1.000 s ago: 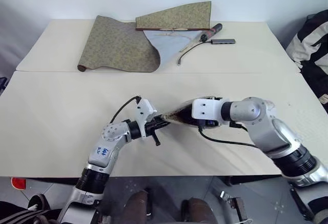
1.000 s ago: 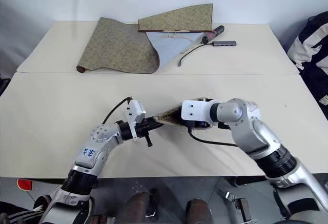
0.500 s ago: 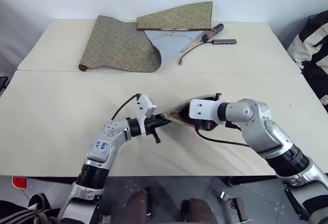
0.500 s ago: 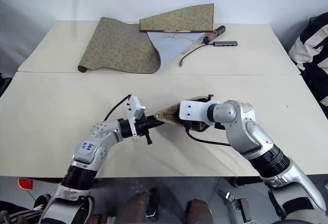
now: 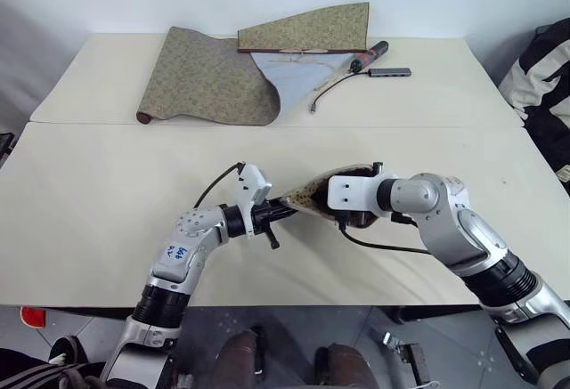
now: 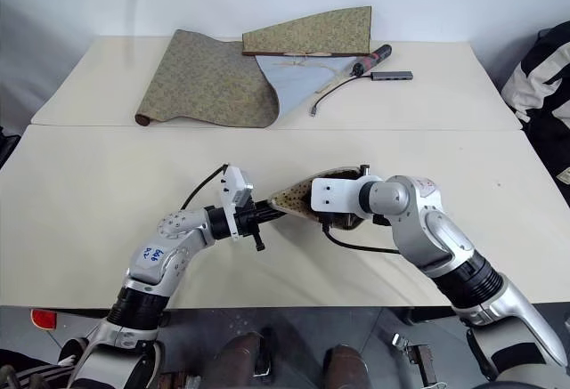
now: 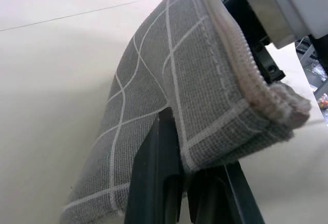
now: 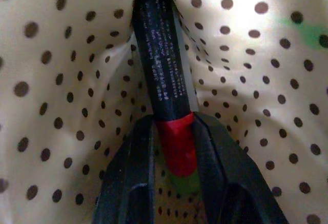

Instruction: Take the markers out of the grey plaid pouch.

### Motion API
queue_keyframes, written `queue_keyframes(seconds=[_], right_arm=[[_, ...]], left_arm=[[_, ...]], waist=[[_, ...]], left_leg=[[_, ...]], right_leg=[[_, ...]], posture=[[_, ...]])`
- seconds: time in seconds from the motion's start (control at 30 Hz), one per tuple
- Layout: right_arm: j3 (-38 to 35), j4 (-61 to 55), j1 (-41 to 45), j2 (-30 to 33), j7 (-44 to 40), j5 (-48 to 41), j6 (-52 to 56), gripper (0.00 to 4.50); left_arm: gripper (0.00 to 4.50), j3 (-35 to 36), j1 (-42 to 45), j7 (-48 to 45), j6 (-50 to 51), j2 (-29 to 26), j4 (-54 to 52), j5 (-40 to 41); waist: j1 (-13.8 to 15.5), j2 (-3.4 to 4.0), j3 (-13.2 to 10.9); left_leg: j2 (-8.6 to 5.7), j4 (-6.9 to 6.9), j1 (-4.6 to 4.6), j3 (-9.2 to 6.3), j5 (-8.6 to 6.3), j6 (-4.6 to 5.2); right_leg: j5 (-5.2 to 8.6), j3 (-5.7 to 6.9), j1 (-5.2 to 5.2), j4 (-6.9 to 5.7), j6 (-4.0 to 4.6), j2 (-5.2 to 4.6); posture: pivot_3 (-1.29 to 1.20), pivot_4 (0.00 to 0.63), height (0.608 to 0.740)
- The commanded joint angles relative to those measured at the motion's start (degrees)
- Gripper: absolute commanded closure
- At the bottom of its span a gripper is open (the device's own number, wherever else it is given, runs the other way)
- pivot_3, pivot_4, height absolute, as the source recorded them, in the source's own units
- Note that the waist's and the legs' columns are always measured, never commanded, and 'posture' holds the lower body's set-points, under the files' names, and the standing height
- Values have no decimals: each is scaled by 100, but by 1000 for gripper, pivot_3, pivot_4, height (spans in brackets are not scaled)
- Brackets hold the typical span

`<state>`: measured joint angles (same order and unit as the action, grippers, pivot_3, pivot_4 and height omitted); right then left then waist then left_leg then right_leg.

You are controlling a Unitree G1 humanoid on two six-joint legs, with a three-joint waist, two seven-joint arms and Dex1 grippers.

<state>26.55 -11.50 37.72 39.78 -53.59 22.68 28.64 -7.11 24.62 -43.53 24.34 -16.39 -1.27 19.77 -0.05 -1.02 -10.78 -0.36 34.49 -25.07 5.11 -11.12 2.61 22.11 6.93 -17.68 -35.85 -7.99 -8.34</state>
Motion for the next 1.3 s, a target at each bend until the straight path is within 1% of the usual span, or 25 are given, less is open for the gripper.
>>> queue_keyframes(seconds=[0.03, 0.17, 0.27, 0.33, 0.47, 0.53, 0.67, 0.77, 0.9, 0.97, 1.07, 1.2, 1.27, 1.3], right_arm=[[-1, 333, 81, -108, 207, 268, 96, 3537], [128, 536, 94, -171, 206, 428, -9, 3537], [113, 577, 90, -204, 202, 472, -48, 3861], [55, 527, 69, -188, 180, 460, -55, 3873], [-216, 111, 24, -229, -66, 58, 49, 3873], [-481, -269, 119, -247, -364, -344, 303, 3873], [-827, -690, 339, 20, -777, -725, 578, 3873], [-887, -776, 349, 185, -915, -882, 616, 3874], [-1022, -743, 402, 69, -776, -1092, 743, 3874], [-960, -752, 413, 178, -817, -1093, 670, 3875], [-1042, -1001, 252, 512, -1231, -1407, 594, 3876], [-1472, -938, 347, 762, -1341, -1801, 574, 3877], [-1658, -1011, 307, 827, -1443, -2079, 627, 3877], [-1824, -1095, 273, 761, -1496, -2366, 784, 3877]], left_arm=[[4500, 207, 103, -42, 19, 47, -149, 258], [4500, 196, 146, -87, 30, 40, -133, 211], [4500, 200, 137, -108, 53, 48, -156, 226], [4500, 190, 136, -108, 41, 31, -166, 200], [4500, 221, 141, -20, -118, 19, -86, 77], [4500, 169, 166, 22, -254, -10, -16, -70], [4500, 138, 230, 128, -454, 4, 149, -256], [4500, 108, 266, 148, -536, 48, 243, -299], [4500, -69, 225, 67, -638, 26, 204, -426], [4500, -39, 219, 141, -655, 56, 215, -445], [4500, 36, 291, 343, -853, 29, 373, -651], [4500, 239, 372, 539, -1013, -33, 623, -720], [4500, 282, 408, 621, -1132, -69, 733, -797], [4500, 309, 431, 663, -1169, -73, 797, -819]], waist=[[-1, 0, 0], [-8, 0, 0], [-9, 0, 0], [-10, 0, 0], [-5, 0, 0], [-4, 0, 0], [14, 0, 0], [17, 0, 0], [2, 0, 0], [0, 0, 0], [8, 0, 0], [18, 0, 0], [18, 0, 0], [16, 0, 0]], left_leg=[[0, 0, 0, 0, 0, 0], [0, 0, 2, 0, 0, 0], [0, 0, 2, 0, 0, -1], [0, 0, 2, 0, 0, -1], [1, 0, 1, 0, 0, -1], [0, -1, 1, 0, 0, -1], [0, -1, -2, -1, 0, 0], [-1, 0, -1, -1, -1, 1], [-1, -2, -1, 0, -2, 0], [-1, -3, -1, 0, -2, 0], [-1, -2, -1, 0, -1, 1], [-1, -1, -4, -1, -1, 2], [-1, 1, -3, -1, -1, 2], [-1, 1, -2, -1, -1, 2]], right_leg=[[0, 0, 0, 0, 0, 0], [0, 0, 0, -2, 0, 2], [0, -1, 0, -2, 0, 2], [0, -2, 0, -2, 0, 2], [0, -1, 0, -1, 0, 2], [0, -1, 0, -2, 0, 2], [0, 2, 0, 0, 0, 2], [0, 2, 0, 2, -1, -1], [0, 2, -1, 1, 0, -1], [0, 2, -1, 0, 0, -1], [0, 2, -1, 1, 0, -1], [0, 4, 0, 4, -1, -3], [-1, 6, 0, 3, -1, -4], [-1, 6, 1, 3, -1, -5]], posture=[[0, 150, 740], [0, 150, 740], [0, 150, 740], [0, 150, 740], [0, 150, 740], [0, 150, 740], [0, 150, 740], [0, 150, 740], [0, 150, 740], [0, 150, 740], [0, 150, 740], [0, 150, 740], [0, 150, 740], [0, 150, 740]])
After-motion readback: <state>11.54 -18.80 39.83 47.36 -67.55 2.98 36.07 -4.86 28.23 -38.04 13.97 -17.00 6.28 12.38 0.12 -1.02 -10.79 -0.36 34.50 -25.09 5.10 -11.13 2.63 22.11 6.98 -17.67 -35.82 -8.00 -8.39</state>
